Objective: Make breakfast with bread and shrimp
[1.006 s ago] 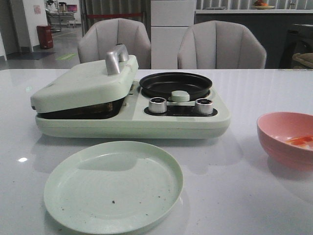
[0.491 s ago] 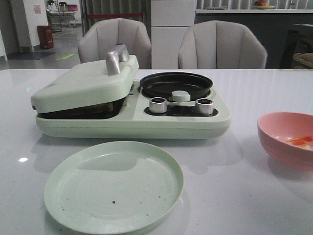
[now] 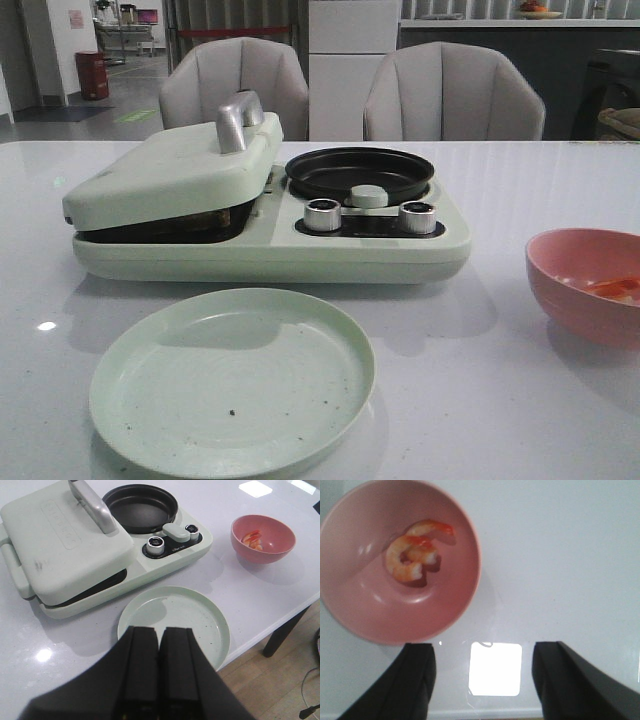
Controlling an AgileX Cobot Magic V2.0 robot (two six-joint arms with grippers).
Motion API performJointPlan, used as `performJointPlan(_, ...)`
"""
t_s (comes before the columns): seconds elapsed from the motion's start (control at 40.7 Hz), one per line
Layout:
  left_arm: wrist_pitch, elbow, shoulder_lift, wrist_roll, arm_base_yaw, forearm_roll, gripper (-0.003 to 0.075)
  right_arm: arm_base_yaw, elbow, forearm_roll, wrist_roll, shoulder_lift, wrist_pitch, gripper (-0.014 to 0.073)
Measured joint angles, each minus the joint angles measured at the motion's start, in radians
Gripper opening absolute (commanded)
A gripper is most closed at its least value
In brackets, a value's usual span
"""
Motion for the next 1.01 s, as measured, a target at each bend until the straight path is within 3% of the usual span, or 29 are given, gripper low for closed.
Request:
performJointPlan(0.466,0.000,0.000,0.000,0.000,0.000,0.000,0.0102,-0.010,-0.122,0.003,-0.026,0.385,-0.150,0.0499)
performJointPlan(0.761,0.000,0.000,0.000,0.000,0.000,0.000,0.0101,-0.010,-0.152,-0.001,-0.028,0.461,-0.174,0.0113)
performJointPlan(0.884,0.000,0.000,0.000,0.000,0.000,0.000,0.0101,-0.010,-0.157,0.001,-0.030,0.461,-0.187,0.0036)
performJointPlan(1.006,0.000,0.000,0.000,0.000,0.000,0.000,0.0101,-0.010,-0.157,0.001,-0.030,0.461,-0.185,0.0035)
